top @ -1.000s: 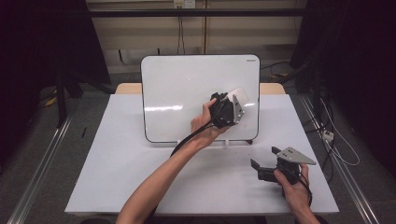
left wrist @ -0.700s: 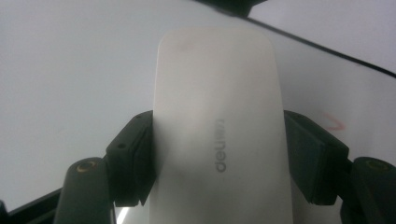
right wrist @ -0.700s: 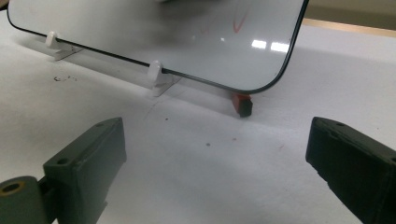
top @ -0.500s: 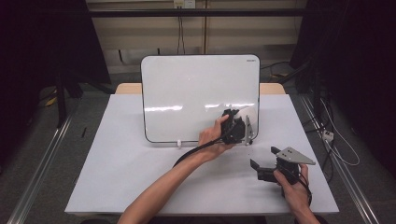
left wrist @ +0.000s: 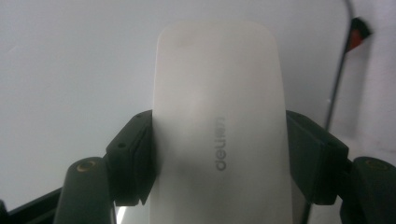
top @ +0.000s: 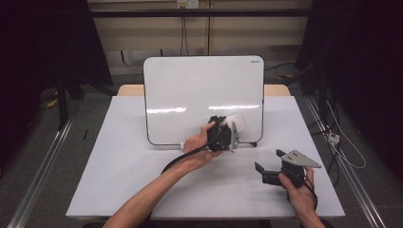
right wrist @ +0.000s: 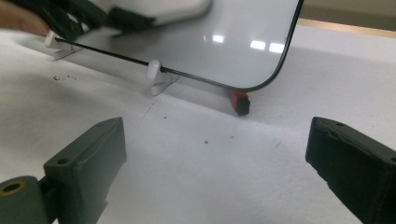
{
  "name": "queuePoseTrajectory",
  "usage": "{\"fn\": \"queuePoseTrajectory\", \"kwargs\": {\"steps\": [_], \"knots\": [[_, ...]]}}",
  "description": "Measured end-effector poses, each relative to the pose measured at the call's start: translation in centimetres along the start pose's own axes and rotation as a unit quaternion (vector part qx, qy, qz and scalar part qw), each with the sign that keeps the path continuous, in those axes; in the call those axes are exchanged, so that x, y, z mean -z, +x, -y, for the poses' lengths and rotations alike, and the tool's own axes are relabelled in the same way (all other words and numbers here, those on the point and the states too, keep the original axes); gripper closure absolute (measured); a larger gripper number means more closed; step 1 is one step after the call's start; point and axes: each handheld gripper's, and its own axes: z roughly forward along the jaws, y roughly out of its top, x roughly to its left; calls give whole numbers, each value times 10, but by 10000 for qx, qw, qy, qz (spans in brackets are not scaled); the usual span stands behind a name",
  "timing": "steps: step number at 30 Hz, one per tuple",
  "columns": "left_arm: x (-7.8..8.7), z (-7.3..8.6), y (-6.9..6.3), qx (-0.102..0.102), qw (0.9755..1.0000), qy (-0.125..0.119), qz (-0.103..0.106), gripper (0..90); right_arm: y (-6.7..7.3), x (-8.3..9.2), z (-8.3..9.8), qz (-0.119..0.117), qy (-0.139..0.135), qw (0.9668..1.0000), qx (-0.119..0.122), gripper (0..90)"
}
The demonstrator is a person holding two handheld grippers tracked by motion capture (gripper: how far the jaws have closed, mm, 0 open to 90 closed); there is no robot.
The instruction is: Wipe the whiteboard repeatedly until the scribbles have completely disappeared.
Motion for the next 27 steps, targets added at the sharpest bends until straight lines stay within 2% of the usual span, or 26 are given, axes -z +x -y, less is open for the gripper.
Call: {"fn": "queuePoseTrajectory", "kwargs": {"steps": [3,4,8,11,14,17,21,23,25,27], "knots": [[3,6,15,388,9992,-67,-86,310,0,-1,-1,14,-6,10000,7,50],[2,5,17,455,9989,-63,-75,311,1,-1,-1,1,-6,10000,4,50],[-3,-6,13,469,9987,-26,-211,310,1,-2,-2,-2,-11,10000,28,50],[-10,-17,9,373,9992,-49,-165,310,2,-3,-2,-18,12,10000,6,49],[-15,-27,2,162,9998,-42,-136,310,2,-3,-2,-36,7,10000,19,49],[-20,-35,-11,4,10000,-42,-45,309,1,-3,-1,-19,7,10000,0,49],[-23,-40,-32,-331,9994,-1,120,309,1,-2,-1,-33,-9,10000,12,50],[-22,-39,-34,-245,9996,-40,137,310,2,-1,-1,-41,-8,10000,30,49],[-22,-37,-30,-47,9995,-97,282,310,2,-1,-1,-50,-18,10000,27,48],[-21,-37,-28,19,9993,-124,349,310,1,-1,-1,-45,-14,10000,24,49]]}}
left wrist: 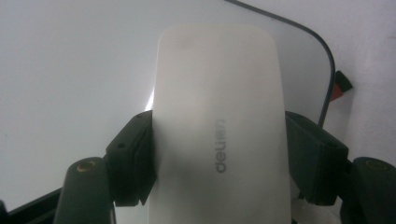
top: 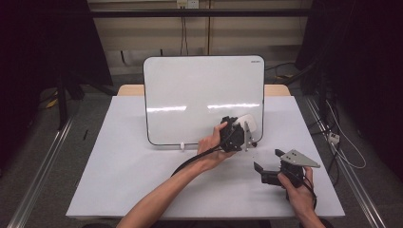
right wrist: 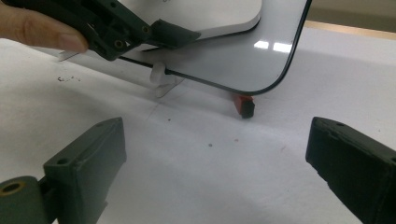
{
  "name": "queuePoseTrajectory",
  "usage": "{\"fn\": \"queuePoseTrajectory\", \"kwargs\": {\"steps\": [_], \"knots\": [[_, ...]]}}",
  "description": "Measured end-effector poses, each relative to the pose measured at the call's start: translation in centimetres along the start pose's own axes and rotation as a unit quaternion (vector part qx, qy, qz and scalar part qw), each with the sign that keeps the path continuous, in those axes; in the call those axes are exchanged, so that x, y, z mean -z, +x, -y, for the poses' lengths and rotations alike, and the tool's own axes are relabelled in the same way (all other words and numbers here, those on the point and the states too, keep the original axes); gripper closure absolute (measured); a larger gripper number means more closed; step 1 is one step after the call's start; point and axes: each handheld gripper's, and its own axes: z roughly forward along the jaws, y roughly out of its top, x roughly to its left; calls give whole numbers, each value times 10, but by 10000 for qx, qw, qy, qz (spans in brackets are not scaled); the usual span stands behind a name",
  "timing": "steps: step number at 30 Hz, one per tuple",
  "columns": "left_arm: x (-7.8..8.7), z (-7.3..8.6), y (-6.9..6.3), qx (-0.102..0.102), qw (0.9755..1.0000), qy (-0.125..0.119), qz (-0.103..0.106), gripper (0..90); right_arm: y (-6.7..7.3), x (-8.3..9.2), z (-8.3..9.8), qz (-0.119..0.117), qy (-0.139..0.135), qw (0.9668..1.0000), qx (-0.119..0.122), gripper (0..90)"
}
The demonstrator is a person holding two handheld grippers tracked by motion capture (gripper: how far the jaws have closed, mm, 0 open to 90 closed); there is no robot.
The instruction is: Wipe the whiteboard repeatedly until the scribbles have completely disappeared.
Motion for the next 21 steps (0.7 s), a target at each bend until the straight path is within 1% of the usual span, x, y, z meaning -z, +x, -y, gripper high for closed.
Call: {"fn": "queuePoseTrajectory", "kwargs": {"steps": [1,2,3,4,5,8,10,11,12,15,17,19,21], "knots": [[1,0,2,147,9999,-34,75,311,0,0,0,3,0,10000,-2,49],[1,1,4,418,9989,-139,177,311,0,0,0,-1,-5,10000,5,49],[2,2,8,548,9979,-160,304,311,0,0,0,-2,-2,10000,4,49],[2,3,10,674,9968,-190,383,311,0,0,0,1,-1,10000,4,49],[3,4,12,717,9963,-221,428,311,0,0,0,6,0,10000,1,49],[6,7,14,813,9953,-259,449,311,1,0,0,9,-12,10000,20,48],[9,10,16,997,9928,-352,572,311,1,0,-1,6,4,10000,10,48],[11,10,17,1038,9922,-383,569,311,1,0,-1,3,3,10000,11,48],[14,10,17,1021,9926,-397,527,311,1,0,-1,6,6,10000,7,48],[21,12,19,1061,9920,-440,518,311,1,0,-1,9,-4,10000,10,48],[26,13,22,1150,9910,-475,501,311,1,-1,-1,6,2,10000,-11,48],[31,15,25,1290,9888,-553,509,311,1,-2,-1,3,6,10000,-17,47],[36,17,27,1372,9876,-568,513,310,1,-3,-3,3,6,10000,-45,48]]}}
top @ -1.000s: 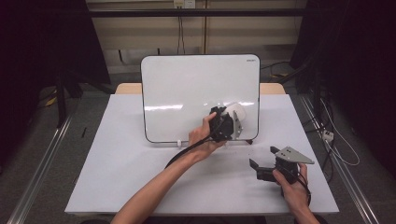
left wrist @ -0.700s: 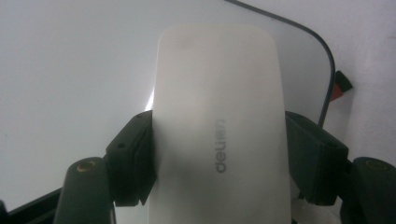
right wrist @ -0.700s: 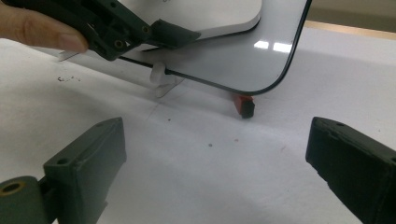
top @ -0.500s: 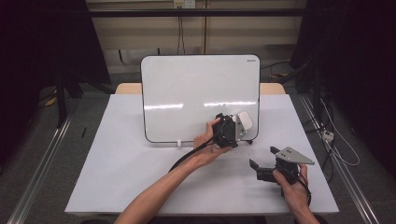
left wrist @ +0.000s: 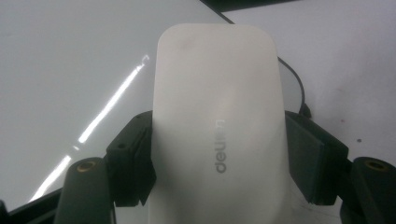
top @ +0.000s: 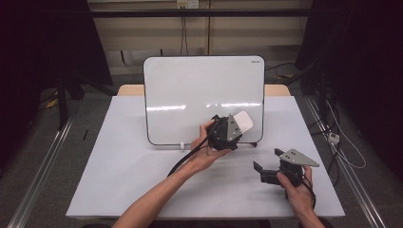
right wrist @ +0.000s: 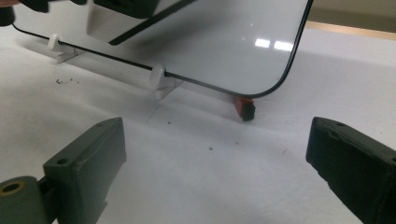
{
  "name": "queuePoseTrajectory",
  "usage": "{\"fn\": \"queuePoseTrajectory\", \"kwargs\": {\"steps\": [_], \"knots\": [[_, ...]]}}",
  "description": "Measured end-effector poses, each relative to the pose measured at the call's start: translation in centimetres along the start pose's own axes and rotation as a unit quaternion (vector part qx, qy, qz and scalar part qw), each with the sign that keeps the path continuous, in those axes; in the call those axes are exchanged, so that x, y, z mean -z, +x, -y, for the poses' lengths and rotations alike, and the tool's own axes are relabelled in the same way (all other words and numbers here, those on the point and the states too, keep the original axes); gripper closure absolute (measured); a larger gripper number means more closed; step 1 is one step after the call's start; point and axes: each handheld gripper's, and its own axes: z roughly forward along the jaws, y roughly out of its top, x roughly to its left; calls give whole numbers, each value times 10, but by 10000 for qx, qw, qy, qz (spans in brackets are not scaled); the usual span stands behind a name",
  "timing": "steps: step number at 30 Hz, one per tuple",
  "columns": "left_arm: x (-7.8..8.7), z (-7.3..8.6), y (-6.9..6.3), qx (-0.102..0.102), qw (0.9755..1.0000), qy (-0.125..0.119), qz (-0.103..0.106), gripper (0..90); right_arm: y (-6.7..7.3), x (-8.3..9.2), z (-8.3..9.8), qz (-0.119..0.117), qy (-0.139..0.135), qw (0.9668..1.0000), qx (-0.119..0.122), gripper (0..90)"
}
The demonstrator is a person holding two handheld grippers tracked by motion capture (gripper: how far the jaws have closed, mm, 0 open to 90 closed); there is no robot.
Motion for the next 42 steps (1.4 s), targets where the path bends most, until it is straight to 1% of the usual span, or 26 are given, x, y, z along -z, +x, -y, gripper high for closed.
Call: {"fn": "queuePoseTrajectory", "kwargs": {"steps": [2,3,6,7,9,12,14,18,21,23,24,27,29,30,32,35,37,39,40,41,42], "knots": [[5,1,2,13,10000,-19,-19,310,1,-2,-1,15,-13,10000,44,48],[8,2,3,25,10000,-23,-25,310,2,-3,-2,2,-3,10000,29,49],[14,6,9,193,9998,-47,-11,310,3,-5,-2,-4,33,10000,74,48],[15,7,11,243,9997,-72,-38,310,3,-5,-2,5,22,10000,72,48],[19,8,15,324,9994,-32,-80,310,2,-5,-1,13,22,10000,69,48],[26,11,21,405,9990,-34,-199,310,2,-5,-1,15,16,10000,52,48],[32,13,26,529,9984,-78,-208,310,2,-4,-1,9,6,10000,64,48],[40,15,31,566,9977,-80,-355,310,2,-4,-1,-15,-5,10000,65,48],[47,17,35,681,9966,-115,-460,310,3,-4,-1,-15,-12,10000,80,48],[52,17,39,789,9956,-55,-498,310,3,-3,-1,-24,-5,9999,103,48],[54,17,39,845,9949,-119,-540,310,4,-3,-1,-1,4,10000,95,51],[64,19,43,922,9937,-171,-608,310,4,-4,-2,6,-4,10000,90,54],[68,20,47,921,9936,-147,-634,310,4,-5,-2,-6,1,9999,122,53],[70,21,48,953,9931,-168,-663,310,4,-5,-2,-17,17,9999,113,53],[75,24,52,992,9926,-172,-679,310,5,-5,-3,-48,-13,10000,44,53],[82,29,56,945,9928,-107,-732,310,6,-6,-3,-67,-9,10000,24,53],[86,34,59,985,9919,-109,-789,310,8,-6,-3,-84,22,10000,22,52],[91,40,61,1045,9909,-97,-848,310,7,-5,-3,-70,-23,10000,57,52],[92,42,62,1044,9906,-71,-878,310,7,-5,-3,-64,-24,10000,43,52],[93,45,63,1072,9899,-59,-930,310,7,-5,-3,-70,-28,10000,44,52],[94,47,65,1061,9899,-7,-941,310,6,-5,-3,-72,-12,10000,50,52]]}}
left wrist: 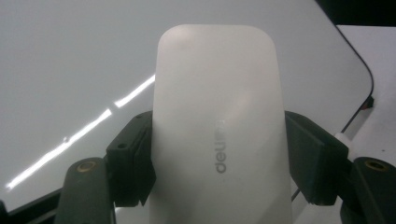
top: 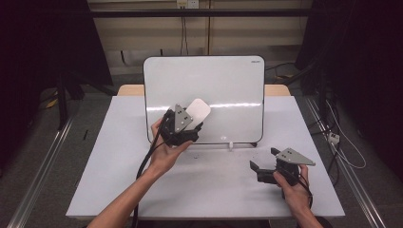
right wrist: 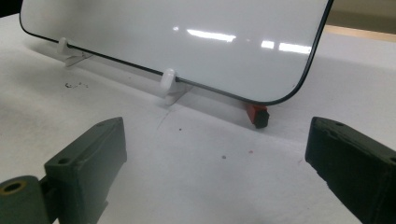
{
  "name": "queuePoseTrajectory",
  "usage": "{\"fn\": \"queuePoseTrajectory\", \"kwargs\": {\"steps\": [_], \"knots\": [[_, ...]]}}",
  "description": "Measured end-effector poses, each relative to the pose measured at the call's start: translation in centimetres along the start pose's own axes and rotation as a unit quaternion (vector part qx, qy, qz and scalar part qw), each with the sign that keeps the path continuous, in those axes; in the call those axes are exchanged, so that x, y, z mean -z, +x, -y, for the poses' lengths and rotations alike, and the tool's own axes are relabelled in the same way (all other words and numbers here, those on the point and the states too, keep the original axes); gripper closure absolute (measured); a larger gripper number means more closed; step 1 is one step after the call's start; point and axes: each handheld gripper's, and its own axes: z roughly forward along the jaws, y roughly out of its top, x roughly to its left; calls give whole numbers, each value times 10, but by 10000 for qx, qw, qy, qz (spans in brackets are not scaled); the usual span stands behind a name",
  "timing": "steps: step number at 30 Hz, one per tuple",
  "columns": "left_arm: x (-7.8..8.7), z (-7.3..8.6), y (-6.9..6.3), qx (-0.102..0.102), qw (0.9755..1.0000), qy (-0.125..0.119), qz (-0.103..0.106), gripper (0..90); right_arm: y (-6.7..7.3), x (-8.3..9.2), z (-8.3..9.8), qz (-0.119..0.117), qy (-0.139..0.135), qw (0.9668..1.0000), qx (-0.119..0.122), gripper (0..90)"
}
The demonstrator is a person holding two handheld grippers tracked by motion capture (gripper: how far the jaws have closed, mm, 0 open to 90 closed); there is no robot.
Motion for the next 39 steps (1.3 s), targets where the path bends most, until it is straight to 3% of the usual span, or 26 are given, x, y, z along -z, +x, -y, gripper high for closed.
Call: {"fn": "queuePoseTrajectory", "kwargs": {"steps": [10,22,29,39], "knots": [[18,12,19,82,9995,53,-299,310,-6,7,4,45,-21,10000,-30,52],[31,29,33,230,9986,114,-465,310,-5,7,5,69,1,10000,-40,50],[44,36,40,154,9981,117,-590,310,-5,5,4,77,25,10000,-47,51],[40,50,39,-9,9977,262,-618,310,-3,5,3,101,24,9999,-10,51]]}}
